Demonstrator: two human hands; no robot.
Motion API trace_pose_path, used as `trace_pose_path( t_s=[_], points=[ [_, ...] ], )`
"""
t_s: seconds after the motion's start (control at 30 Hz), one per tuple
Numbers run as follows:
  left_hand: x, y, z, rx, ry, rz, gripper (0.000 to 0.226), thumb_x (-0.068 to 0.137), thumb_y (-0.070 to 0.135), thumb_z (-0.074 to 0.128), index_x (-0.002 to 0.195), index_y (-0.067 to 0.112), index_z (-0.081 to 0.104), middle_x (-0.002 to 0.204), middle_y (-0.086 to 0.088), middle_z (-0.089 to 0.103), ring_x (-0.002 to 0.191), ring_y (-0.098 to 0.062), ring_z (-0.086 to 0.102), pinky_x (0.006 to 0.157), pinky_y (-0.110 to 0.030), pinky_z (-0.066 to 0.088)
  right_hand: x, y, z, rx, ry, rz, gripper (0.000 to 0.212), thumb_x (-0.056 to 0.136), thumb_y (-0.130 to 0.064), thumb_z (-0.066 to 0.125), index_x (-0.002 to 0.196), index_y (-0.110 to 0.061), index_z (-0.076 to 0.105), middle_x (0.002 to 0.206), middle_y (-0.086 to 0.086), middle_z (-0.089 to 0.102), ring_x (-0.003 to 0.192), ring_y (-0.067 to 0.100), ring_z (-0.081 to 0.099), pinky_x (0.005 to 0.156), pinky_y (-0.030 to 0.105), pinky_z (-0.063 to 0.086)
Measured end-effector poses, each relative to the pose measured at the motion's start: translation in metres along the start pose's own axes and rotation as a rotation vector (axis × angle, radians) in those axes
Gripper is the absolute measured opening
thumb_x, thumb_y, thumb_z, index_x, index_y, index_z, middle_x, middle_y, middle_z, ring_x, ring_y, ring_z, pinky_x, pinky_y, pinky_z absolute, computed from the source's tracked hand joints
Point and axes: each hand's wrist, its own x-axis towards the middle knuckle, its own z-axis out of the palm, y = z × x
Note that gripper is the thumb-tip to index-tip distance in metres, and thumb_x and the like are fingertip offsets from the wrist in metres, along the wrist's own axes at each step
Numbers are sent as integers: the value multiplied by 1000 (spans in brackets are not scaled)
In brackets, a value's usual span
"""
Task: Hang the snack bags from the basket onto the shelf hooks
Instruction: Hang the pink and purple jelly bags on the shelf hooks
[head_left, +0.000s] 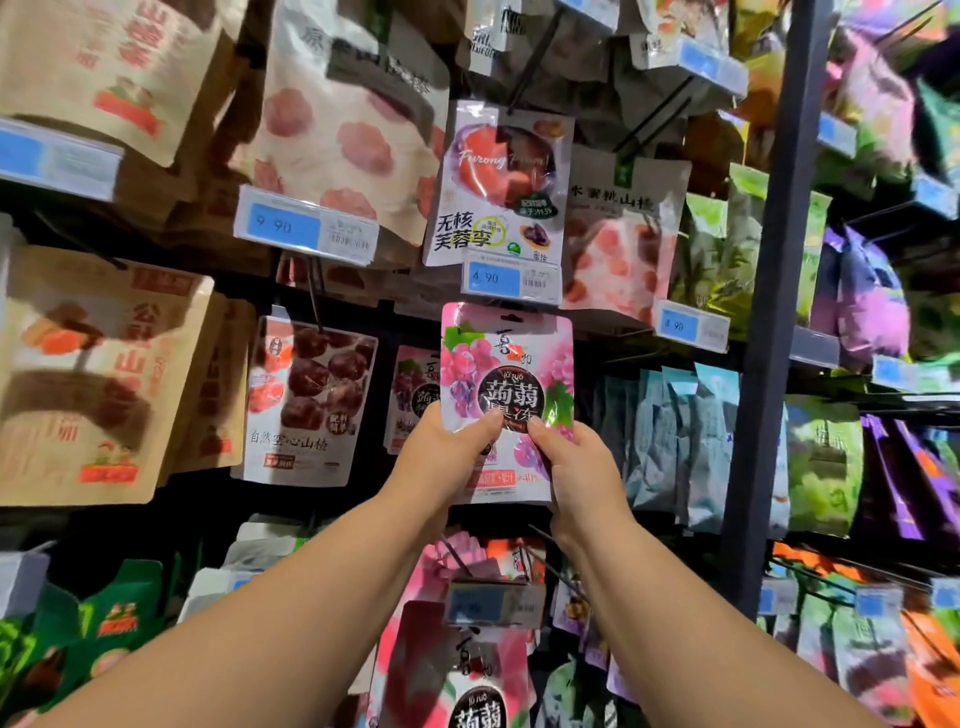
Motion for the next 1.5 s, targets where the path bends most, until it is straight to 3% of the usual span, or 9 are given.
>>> trace_pose_path(
  t_s=[0.23,0.43,0.73,0.87,0.97,1.07,1.23,1.4,1.5],
  points=[
    [8,-2,-4,-45,3,-31,23,95,30,62,114,16,64,102,-11,74,91,-30,73,86,-53,57,16,10,4,-6,4,-12,19,96,-13,62,109,0,64,102,25,72,90,40,71,76,49,59],
    [15,-11,-7,7,63,-77,52,71,51,67,111,18,64,100,-8,75,89,-27,74,86,-55,57,28,23,7,-22,-12,23,21,95,-14,62,111,0,64,104,25,71,93,42,71,80,54,58],
    [8,-25,-12,267,306,-40,37,86,40,71,104,15,53,95,0,62,80,-13,61,60,-26,42,33,40,6,-183,-103,90,45,76,-50,72,104,-14,72,103,12,75,101,32,71,96,57,52],
    [-2,-33,-10,365,372,-17,55,79,39,78,115,12,46,114,-5,59,100,-24,61,84,-39,50,22,39,-3,-273,-126,94,49,78,-55,72,106,-15,71,110,15,72,107,37,66,97,56,52],
    [-19,-35,0,444,488,83,70,79,27,80,132,10,37,131,-8,40,119,-28,44,104,-45,39,16,41,-13,-312,-120,78,33,88,-41,71,101,-11,64,103,6,72,97,24,69,96,49,52],
    [-34,-39,13,537,547,171,65,80,17,78,131,5,41,135,-14,39,128,-30,33,106,-34,23,10,46,-27,-390,-105,62,31,87,-41,72,98,-14,61,98,1,69,90,16,67,82,37,54],
    [-55,-49,46,518,379,246,37,84,15,73,110,17,46,109,1,48,107,-20,45,92,-25,32,-10,43,-60,-464,-15,24,21,90,-40,69,89,-19,63,93,1,68,79,12,67,79,35,55],
    [-78,-72,100,406,157,173,24,87,14,69,98,21,49,93,4,53,84,-13,52,77,-26,45,-39,35,-113,-591,85,-63,24,94,-32,65,82,-11,64,76,-2,66,63,6,63,64,24,50],
    [-100,-93,142,383,-25,56,15,91,15,64,92,21,50,83,5,52,74,-13,50,63,-13,40,-62,38,-162,-649,140,-17,23,94,-29,65,80,-10,66,71,-2,63,60,5,60,53,15,46]
  ],
)
